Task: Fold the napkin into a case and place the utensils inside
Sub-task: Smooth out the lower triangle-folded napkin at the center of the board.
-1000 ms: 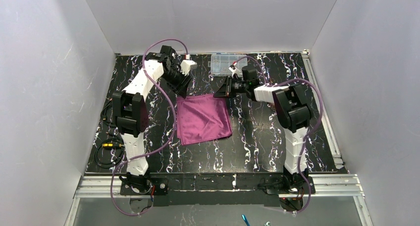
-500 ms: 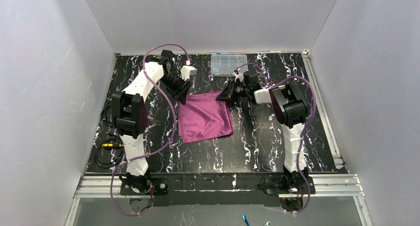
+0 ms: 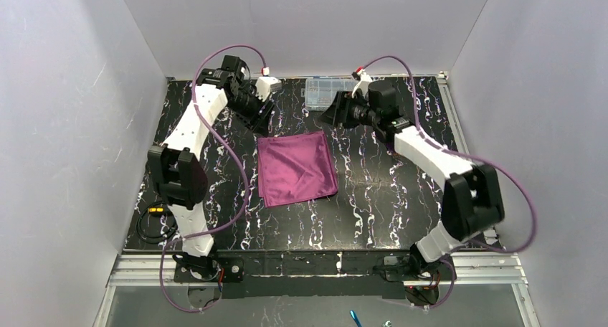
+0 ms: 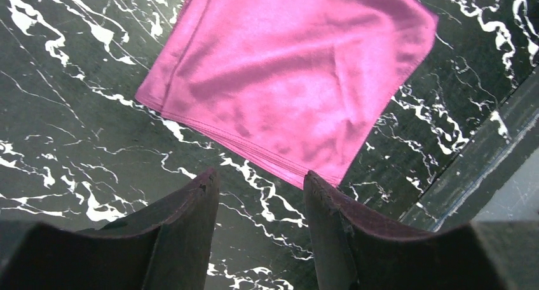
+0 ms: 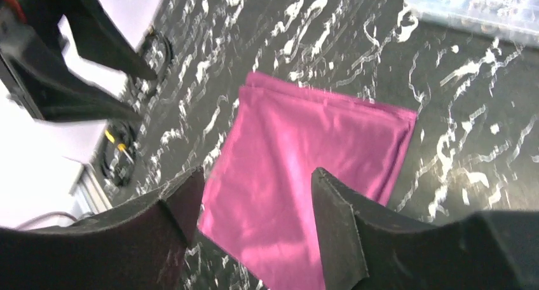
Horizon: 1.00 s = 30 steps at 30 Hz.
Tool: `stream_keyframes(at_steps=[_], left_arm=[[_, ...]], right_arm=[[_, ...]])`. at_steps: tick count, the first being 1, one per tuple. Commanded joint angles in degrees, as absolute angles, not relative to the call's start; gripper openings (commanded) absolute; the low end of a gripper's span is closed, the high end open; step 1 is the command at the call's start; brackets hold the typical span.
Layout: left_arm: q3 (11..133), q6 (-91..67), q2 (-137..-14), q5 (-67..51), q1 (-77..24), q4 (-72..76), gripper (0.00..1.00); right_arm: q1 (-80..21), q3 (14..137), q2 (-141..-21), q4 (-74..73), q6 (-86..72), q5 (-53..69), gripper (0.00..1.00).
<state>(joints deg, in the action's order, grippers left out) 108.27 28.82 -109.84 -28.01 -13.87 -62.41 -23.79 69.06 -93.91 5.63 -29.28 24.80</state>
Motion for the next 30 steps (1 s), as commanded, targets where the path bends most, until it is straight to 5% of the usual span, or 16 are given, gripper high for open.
stream_keyframes(at_steps=[1, 3, 6, 15, 17, 24, 30], left_arm=[[103.33, 28.80, -102.87, -32.21, -13.60, -62.79, 0.50], [99.69, 30.31, -100.65, -33.98, -13.63, -61.24, 0.50], [95.65, 31.68, -98.54, -34.03, -13.67, -59.76, 0.64], [87.87, 39.20, -92.92, -35.81, -13.63, -56.96, 0.65], [83.37, 44.15, -91.31, -36.27, -14.05, -55.75, 0.80], [69.81, 55.57, -85.77, -34.66, -17.35, -51.01, 0.80], [55.24, 63.65, -78.12, -29.37, -24.72, -43.86, 0.79]], right_arm=[[-29.55, 62.50, -84.10, -7.74, -21.52, 11.72, 0.74], [-34.64, 59.42, -79.72, -11.70, -19.70, 4.08, 0.78], [-43.34, 56.36, -76.08, -18.84, -17.45, -7.28, 0.98], [-47.22, 48.02, -66.11, -10.83, -21.27, -6.63, 0.99], [-46.87, 47.43, -65.38, -7.89, -19.73, -7.58, 0.99], [-46.98, 52.43, -69.13, -11.58, 4.84, -10.98, 0.99], [-46.95, 45.01, -67.55, -4.85, 20.31, -5.92, 0.99]])
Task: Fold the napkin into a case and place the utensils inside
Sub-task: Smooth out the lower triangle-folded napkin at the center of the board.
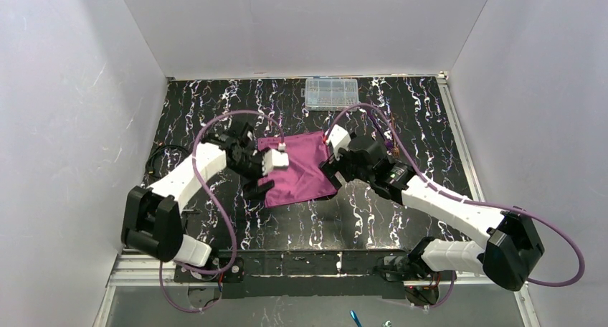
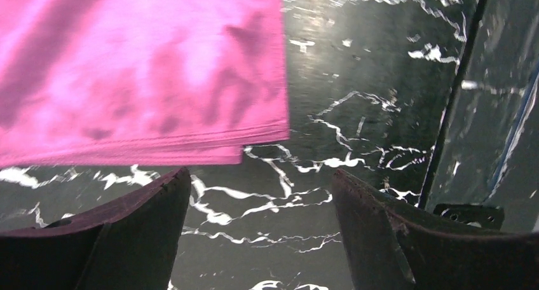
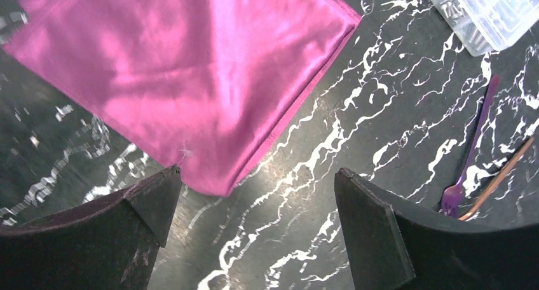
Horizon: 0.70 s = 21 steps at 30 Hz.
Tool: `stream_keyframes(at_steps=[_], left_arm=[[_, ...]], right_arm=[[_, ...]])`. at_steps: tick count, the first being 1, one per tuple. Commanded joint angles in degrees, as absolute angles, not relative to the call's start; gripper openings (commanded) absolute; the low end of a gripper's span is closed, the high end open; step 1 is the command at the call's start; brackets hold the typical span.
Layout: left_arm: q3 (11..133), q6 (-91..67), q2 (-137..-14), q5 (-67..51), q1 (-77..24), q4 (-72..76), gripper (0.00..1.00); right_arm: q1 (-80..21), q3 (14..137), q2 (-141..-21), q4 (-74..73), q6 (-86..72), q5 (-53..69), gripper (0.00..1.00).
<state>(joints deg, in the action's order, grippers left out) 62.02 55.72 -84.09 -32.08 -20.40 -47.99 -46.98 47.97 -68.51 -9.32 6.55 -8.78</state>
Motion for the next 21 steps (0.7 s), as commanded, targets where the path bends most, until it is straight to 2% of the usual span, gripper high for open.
stream_keyframes(at_steps=[1, 6, 9, 13, 15, 21], left_arm=[[53.43, 64.58, -77.26, -28.48, -25.60, -42.86, 0.78], [49.16, 63.72, -75.25, -26.95, -27.13, -37.00, 0.74], [49.23, 58.84, -74.63, -22.69, -26.18, -29.56, 0.73], [62.54, 49.12, -83.06, -27.84, -17.20, -34.70, 0.70], [70.82, 44.34, -89.48, -28.70, -14.09, -38.53, 0.64], [86.51, 33.36, -103.47, -30.96, -12.13, -45.85, 0.35]], right_arm=[[-47.00, 44.58, -68.35, -4.92, 21.90, -4.61, 0.99], [-45.87, 44.44, -72.06, -1.90, 24.94, -2.14, 0.99], [-40.85, 46.64, -75.21, 3.86, 20.97, 2.09, 0.99], [-36.84, 53.21, -82.26, 5.80, 18.94, 3.57, 0.97], [-35.80, 56.44, -85.94, 6.50, 18.22, 3.55, 0.95], [-32.88, 63.66, -95.38, 13.53, 13.21, 3.10, 0.85]])
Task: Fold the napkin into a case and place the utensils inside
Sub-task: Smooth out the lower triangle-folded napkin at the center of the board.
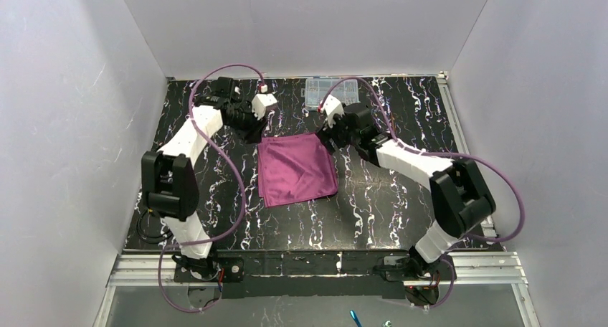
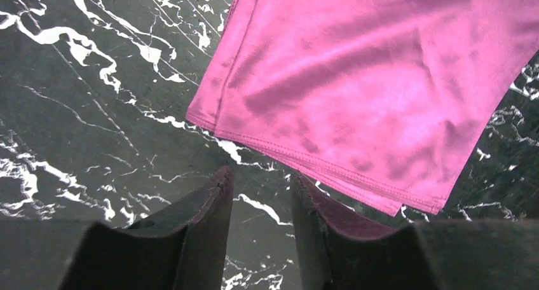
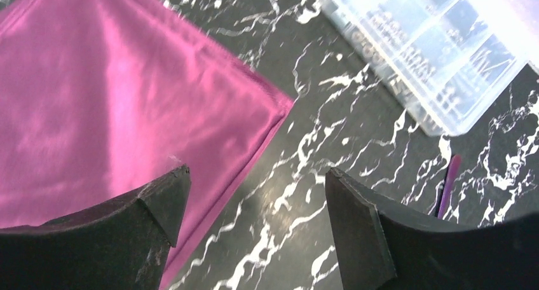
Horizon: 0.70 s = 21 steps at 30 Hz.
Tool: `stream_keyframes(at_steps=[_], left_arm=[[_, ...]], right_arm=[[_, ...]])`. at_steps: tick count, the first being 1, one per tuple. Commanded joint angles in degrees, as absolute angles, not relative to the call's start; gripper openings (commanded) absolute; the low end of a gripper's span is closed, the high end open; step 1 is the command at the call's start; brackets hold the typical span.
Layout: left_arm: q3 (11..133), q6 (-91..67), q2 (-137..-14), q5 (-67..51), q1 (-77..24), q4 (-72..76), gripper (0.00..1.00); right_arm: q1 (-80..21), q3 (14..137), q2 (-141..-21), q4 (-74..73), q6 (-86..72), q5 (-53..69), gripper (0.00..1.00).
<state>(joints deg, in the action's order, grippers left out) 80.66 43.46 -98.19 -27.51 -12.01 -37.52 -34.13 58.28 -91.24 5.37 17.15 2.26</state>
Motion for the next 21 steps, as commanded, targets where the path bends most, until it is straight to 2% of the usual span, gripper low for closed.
stream_keyframes(at_steps=[1, 8, 11, 15, 21], left_arm=[[87.50, 31.52, -104.76, -31.47, -12.05, -46.44, 0.33], [86.14, 20.04, -108.58, -32.89, -10.75, -45.59, 0.28], [83.64, 18.37, -109.20, -32.71, -10.63, -43.20, 0.24], [81.13, 18.73, -109.08, -30.52, -10.56, -40.96, 0.20], [78.90, 19.57, -109.05, -28.64, -10.11, -39.15, 0.18]], right_arm=[[-32.66, 64.78, -97.06, 14.82, 12.74, 3.58, 0.84], [-32.51, 79.65, -111.68, 16.04, 5.91, 7.37, 0.74], [-32.55, 86.49, -118.72, 15.27, 1.45, 7.25, 0.66], [-32.54, 94.96, -125.65, 11.07, -1.65, 6.25, 0.49], [-32.65, 91.30, -126.71, 11.93, -2.30, 3.12, 0.43]])
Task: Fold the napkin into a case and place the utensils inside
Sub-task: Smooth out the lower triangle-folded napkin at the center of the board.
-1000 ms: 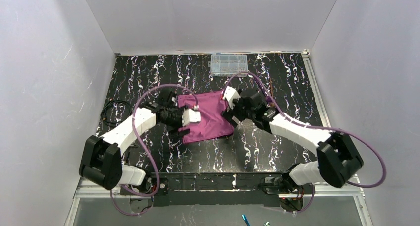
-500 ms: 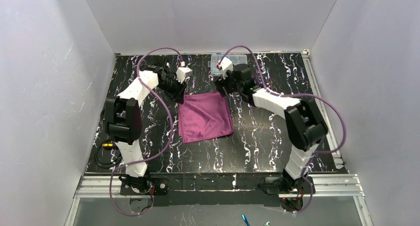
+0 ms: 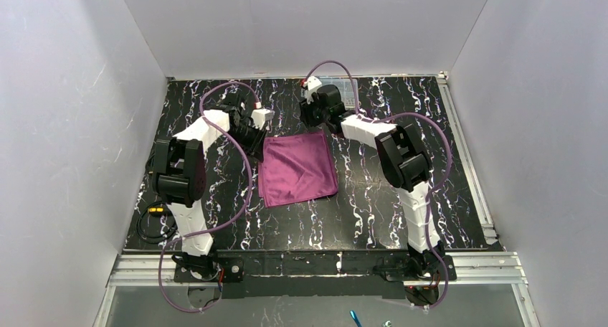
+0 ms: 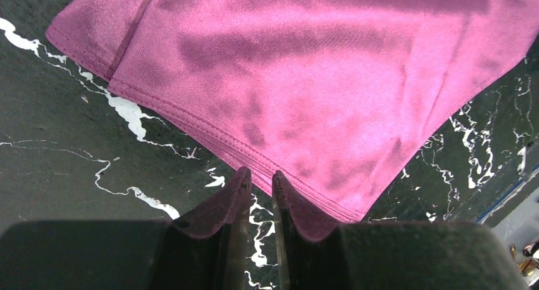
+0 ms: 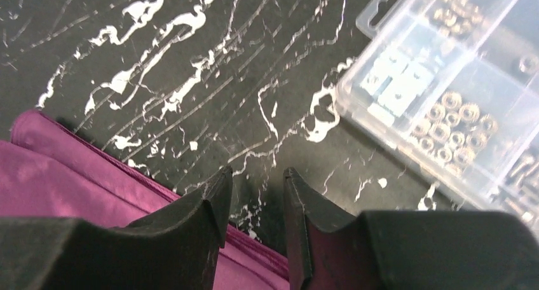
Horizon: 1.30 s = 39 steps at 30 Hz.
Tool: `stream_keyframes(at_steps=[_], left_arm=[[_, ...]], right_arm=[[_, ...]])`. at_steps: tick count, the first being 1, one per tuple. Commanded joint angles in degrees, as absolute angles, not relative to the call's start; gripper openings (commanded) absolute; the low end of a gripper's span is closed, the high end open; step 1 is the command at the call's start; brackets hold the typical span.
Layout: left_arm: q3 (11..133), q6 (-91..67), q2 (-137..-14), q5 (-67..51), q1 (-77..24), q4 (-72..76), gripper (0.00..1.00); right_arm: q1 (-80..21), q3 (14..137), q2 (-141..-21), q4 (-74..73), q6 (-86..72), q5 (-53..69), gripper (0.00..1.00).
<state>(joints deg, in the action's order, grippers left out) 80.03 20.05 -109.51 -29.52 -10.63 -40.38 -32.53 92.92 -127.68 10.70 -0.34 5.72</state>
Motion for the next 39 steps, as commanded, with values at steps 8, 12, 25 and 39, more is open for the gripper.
stream_keyframes(at_steps=[8, 12, 25, 39], left_arm=[[83.09, 19.77, -114.39, -26.99, -10.02, -38.51, 0.26], [84.67, 19.78, -117.45, -26.78, -10.02, -38.63, 0.27], [79.39, 21.37, -115.65, -34.23, -14.01, -40.21, 0.25], [86.08, 17.92, -106.75, -32.67, -13.61, -45.34, 0.36]], right_arm=[[-32.48, 85.24, -125.28, 11.19, -1.00, -2.69, 0.39], [-31.96, 84.29, -125.11, 8.91, -0.85, -3.37, 0.38], [-31.74, 65.11, -108.80, 8.79, -4.74, -1.43, 0.34], [-31.78, 71.58, -104.81, 5.16, -3.48, 2.06, 0.45]])
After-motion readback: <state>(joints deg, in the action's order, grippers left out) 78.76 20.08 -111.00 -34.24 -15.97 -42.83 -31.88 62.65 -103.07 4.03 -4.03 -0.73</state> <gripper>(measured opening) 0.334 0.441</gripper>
